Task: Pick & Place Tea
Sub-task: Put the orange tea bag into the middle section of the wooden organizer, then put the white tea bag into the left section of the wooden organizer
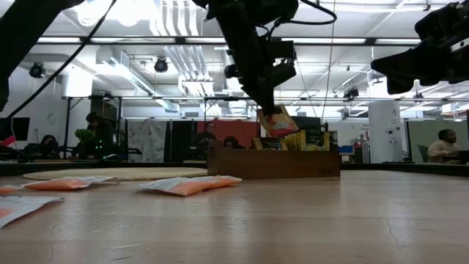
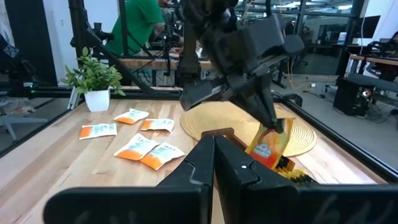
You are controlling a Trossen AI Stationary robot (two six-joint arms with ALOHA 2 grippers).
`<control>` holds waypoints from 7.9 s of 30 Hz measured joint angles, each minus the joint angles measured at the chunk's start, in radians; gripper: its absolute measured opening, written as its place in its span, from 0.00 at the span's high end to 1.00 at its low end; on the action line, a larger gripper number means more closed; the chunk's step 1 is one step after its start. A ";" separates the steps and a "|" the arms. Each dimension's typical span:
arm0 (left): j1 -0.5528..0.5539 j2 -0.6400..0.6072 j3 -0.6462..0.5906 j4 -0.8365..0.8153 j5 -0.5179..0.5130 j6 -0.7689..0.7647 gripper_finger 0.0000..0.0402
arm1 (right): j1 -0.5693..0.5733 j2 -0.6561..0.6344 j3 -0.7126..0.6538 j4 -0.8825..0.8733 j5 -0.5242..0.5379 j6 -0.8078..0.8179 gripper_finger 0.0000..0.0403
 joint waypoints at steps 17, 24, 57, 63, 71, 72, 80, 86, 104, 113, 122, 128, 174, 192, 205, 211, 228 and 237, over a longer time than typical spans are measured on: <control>0.011 0.055 0.051 -0.075 0.045 -0.035 1.00 | 0.000 0.000 0.000 0.000 0.001 0.000 0.98; 0.010 0.055 0.038 -0.072 0.045 -0.041 1.00 | 0.000 -0.001 0.000 0.000 0.000 0.000 0.98; 0.008 0.054 0.081 -0.164 0.038 -0.017 0.76 | 0.000 -0.001 0.000 0.000 0.000 0.000 0.98; -0.011 0.036 0.090 -0.204 0.038 -0.009 0.78 | 0.000 -0.001 0.000 0.000 0.000 0.000 0.98; -0.073 -0.024 0.017 -0.192 0.104 -0.064 0.99 | 0.000 -0.001 0.000 0.000 -0.001 0.000 0.98; -0.083 -0.035 0.004 -0.192 0.119 -0.086 0.99 | 0.000 -0.001 0.000 0.001 0.000 0.000 0.98; -0.139 -0.144 -0.185 -0.165 0.194 -0.302 1.00 | 0.000 -0.001 0.000 0.000 0.000 0.000 0.98; -0.149 -0.266 -0.379 -0.074 0.268 -0.442 1.00 | 0.000 0.000 0.000 0.001 0.000 0.000 0.98; -0.165 -0.419 -0.750 0.260 0.458 -0.562 0.57 | 0.000 0.000 0.000 0.000 0.000 0.000 0.98; -0.164 -0.403 -0.764 0.224 0.451 -0.675 0.55 | 0.000 0.000 0.000 0.000 0.000 0.000 0.98; -0.174 -0.314 -0.660 0.137 0.427 -0.666 0.55 | 0.000 0.000 0.000 0.000 0.000 0.000 0.98; -0.174 -0.259 -0.598 0.046 0.409 -0.644 0.55 | 0.000 0.000 0.000 0.000 0.000 0.000 0.98; -0.141 -0.152 -0.572 0.072 0.503 -0.670 0.97 | 0.000 0.000 0.000 0.000 0.000 0.000 0.98; -0.128 -0.171 -0.506 -0.029 0.560 -0.649 1.00 | 0.000 -0.001 0.000 0.000 0.000 0.000 0.98; -0.134 -0.175 -0.476 -0.047 0.575 -0.709 0.85 | 0.000 -0.001 0.000 0.000 0.000 0.000 0.98; -0.145 -0.176 -0.475 -0.104 0.572 -0.767 0.70 | 0.000 -0.001 0.000 0.000 0.000 0.000 0.98; -0.184 -0.177 -0.491 -0.024 0.563 -0.938 0.62 | 0.000 -0.001 0.000 0.000 0.000 0.000 0.98; -0.184 -0.177 -0.510 -0.035 0.532 -0.974 0.62 | 0.000 -0.001 0.000 0.000 0.000 0.000 0.98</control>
